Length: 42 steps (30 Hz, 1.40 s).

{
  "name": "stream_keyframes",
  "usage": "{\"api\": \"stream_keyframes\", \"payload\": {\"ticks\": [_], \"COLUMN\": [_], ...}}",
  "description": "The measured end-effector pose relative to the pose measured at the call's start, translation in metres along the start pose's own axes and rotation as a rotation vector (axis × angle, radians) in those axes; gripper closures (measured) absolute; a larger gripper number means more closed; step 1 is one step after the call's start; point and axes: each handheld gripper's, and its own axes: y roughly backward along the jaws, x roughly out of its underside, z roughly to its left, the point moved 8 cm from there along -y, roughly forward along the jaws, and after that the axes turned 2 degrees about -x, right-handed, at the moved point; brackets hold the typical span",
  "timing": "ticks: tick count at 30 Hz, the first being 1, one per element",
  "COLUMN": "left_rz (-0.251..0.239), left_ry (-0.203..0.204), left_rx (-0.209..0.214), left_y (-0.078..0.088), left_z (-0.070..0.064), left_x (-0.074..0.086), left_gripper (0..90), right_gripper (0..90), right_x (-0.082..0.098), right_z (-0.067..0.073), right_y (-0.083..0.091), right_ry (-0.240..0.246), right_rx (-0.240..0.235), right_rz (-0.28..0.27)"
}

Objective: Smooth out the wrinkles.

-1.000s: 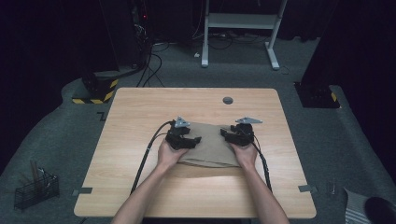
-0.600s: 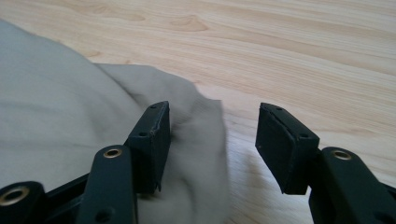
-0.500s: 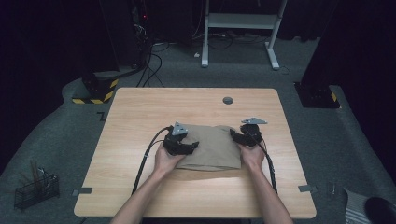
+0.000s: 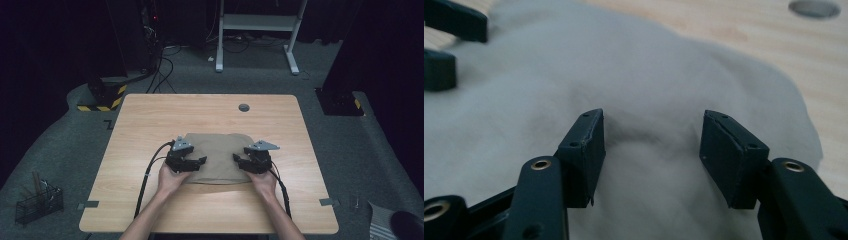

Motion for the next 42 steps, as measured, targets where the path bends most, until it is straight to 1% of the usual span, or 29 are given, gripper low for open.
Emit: {"api": "stream_keyframes", "payload": {"ticks": [2, 4, 5, 6, 10, 11, 14, 20, 22, 25, 27, 28, 30, 32, 35, 37, 38, 41, 42], "left_rz": [0.021, 0.035, 0.04, 0.041, 0.045, 0.043, 0.046, 0.04, 0.032, 0.029, 0.039, 0.039, 0.032, 0.024, 0.017, 0.008, 0.002, -0.016, -0.022], "left_ry": [-0.012, 0.001, 0.019, 0.023, 0.002, 0.004, 0.02, 0.04, 0.04, 0.065, 0.06, 0.059, 0.071, 0.09, 0.111, 0.098, 0.098, 0.084, 0.089], "left_rx": [-0.018, -0.015, -0.007, -0.006, -0.02, -0.019, -0.016, -0.03, -0.041, -0.051, -0.067, -0.075, -0.086, -0.084, -0.072, -0.077, -0.078, -0.087, -0.085], "left_y": [-0.002, -0.005, -0.006, -0.007, -0.011, -0.012, -0.015, -0.023, -0.024, -0.027, -0.028, -0.029, -0.032, -0.032, -0.03, -0.024, -0.021, -0.011, -0.008], "left_z": [0.003, 0.005, 0.006, 0.007, 0.009, 0.01, 0.013, 0.021, 0.025, 0.031, 0.036, 0.038, 0.043, 0.047, 0.047, 0.047, 0.047, 0.047, 0.047], "left_x": [0.006, 0.012, 0.014, 0.015, 0.02, 0.021, 0.022, 0.019, 0.018, 0.017, 0.015, 0.013, 0.011, 0.011, 0.01, 0.007, 0.005, 0.0, 0.0], "left_gripper": [29.1, 28.7, 28.4, 28.3, 28.1, 27.8, 26.4, 25.0, 24.4, 23.4, 22.4, 22.4, 21.8, 21.6, 21.4, 22.1, 22.9, 24.4, 24.5], "right_gripper": [42.7, 42.4, 42.3, 42.1, 41.4, 41.4, 41.3, 41.2, 41.1, 41.0, 40.9, 40.9, 40.9, 40.9, 40.7, 40.9, 41.4, 41.7, 41.6], "right_x": [0.007, 0.012, 0.014, 0.017, 0.026, 0.026, 0.026, 0.022, 0.02, 0.016, 0.013, 0.011, 0.009, 0.006, 0.003, 0.002, 0.001, -0.004, -0.005], "right_z": [-0.002, -0.005, -0.006, -0.008, -0.012, -0.012, -0.013, -0.015, -0.017, -0.019, -0.019, -0.02, -0.021, -0.023, -0.023, -0.022, -0.022, -0.021, -0.022], "right_y": [-0.001, -0.001, -0.001, -0.002, -0.002, -0.002, -0.003, -0.008, -0.011, -0.016, -0.02, -0.023, -0.028, -0.031, -0.033, -0.029, -0.026, -0.014, -0.011], "right_ry": [-0.014, -0.016, -0.012, -0.003, -0.017, -0.019, -0.01, 0.0, 0.0, 0.009, 0.007, 0.014, 0.011, 0.005, 0.015, 0.011, 0.011, 0.012, 0.009], "right_rx": [-0.007, 0.002, 0.008, 0.013, 0.009, 0.01, 0.015, 0.037, 0.042, 0.046, 0.054, 0.057, 0.057, 0.055, 0.054, 0.05, 0.046, 0.039, 0.034], "right_rz": [0.007, 0.016, 0.021, 0.031, 0.045, 0.047, 0.054, 0.061, 0.067, 0.068, 0.071, 0.07, 0.067, 0.061, 0.052, 0.043, 0.035, -0.002, -0.01]}}
